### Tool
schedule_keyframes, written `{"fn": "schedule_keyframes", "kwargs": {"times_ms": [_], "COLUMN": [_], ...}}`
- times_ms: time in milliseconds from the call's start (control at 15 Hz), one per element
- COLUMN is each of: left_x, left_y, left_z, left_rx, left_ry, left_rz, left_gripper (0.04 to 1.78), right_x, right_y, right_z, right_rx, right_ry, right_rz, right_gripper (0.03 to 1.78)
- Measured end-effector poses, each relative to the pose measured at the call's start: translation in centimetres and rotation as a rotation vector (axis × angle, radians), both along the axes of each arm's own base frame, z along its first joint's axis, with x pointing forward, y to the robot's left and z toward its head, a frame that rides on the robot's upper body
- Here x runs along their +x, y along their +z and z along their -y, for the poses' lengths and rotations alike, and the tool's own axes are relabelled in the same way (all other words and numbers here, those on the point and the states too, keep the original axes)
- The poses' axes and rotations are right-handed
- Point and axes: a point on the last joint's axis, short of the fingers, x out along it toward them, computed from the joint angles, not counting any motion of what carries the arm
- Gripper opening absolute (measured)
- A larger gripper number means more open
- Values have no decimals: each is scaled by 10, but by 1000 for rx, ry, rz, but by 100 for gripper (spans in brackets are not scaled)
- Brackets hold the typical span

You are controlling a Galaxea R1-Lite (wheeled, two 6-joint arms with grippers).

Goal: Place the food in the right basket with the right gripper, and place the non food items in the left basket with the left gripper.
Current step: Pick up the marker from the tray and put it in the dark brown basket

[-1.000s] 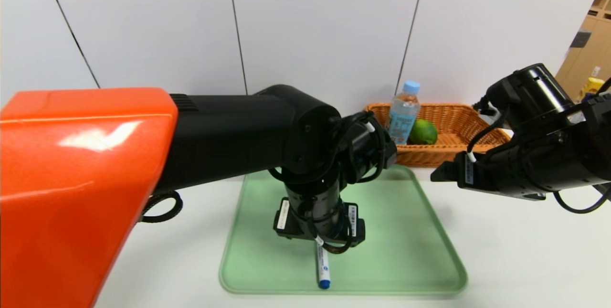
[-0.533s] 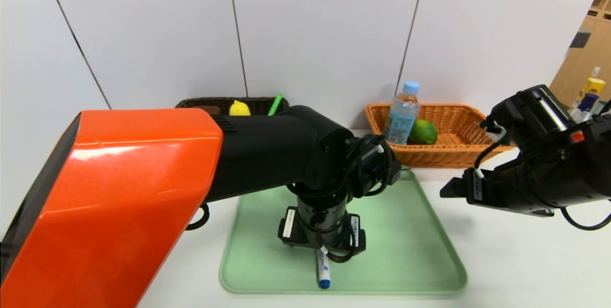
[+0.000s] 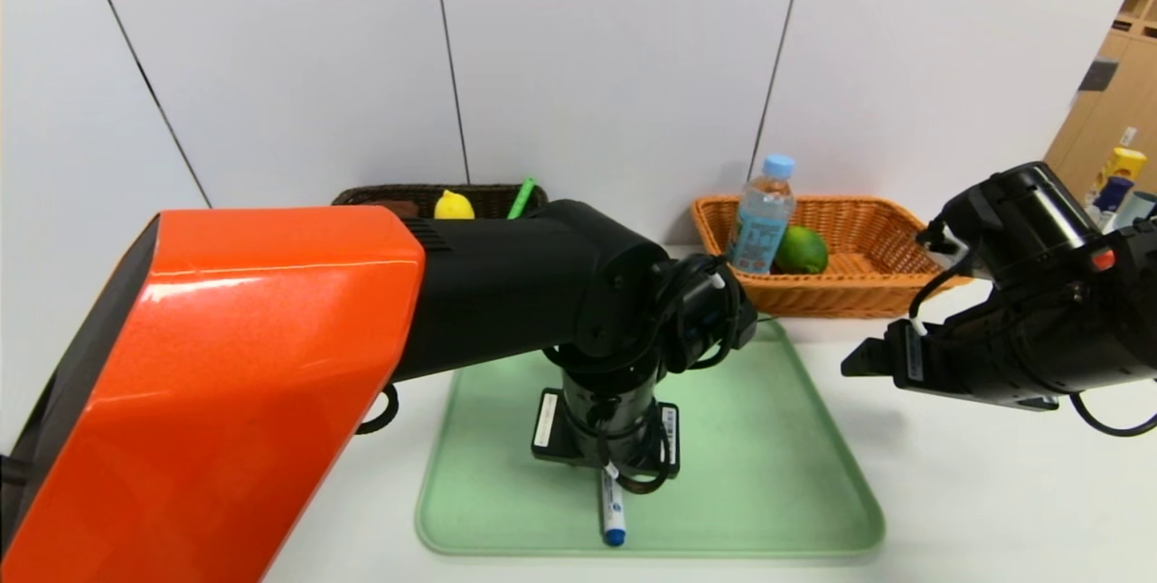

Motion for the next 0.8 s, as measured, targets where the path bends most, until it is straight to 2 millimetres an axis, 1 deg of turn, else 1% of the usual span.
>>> {"fn": "schedule_keyframes", "kwargs": {"times_ms": [67, 133, 200, 333, 533, 667, 733, 800], "left_x": [0, 0, 0, 0, -1, -3, -3, -2], "left_y": [-1, -1, -2, -2, 0, 10, 20, 34], "left_z": [0, 1, 1, 2, 1, -3, -6, -10], "left_rx": [6, 8, 9, 11, 13, 0, -28, -69], "left_ry": [0, 0, -2, -4, -4, -5, -5, -1], "left_rz": [5, 8, 7, 7, 15, 42, 69, 106], "left_gripper": [74, 33, 17, 17, 17, 17, 17, 17], "right_x": [0, 2, 3, 4, 2, 1, 0, 0], "right_y": [1, 3, 3, 4, 3, 4, 4, 5], "right_z": [0, -1, -1, -1, -1, -1, 0, 0], "right_rx": [3, 10, 17, 26, 26, 28, 28, 29], "right_ry": [0, 1, 2, 6, 7, 7, 6, 5], "right_rz": [9, 34, 55, 85, 84, 89, 90, 93], "right_gripper": [169, 169, 169, 169, 169, 169, 170, 170]}}
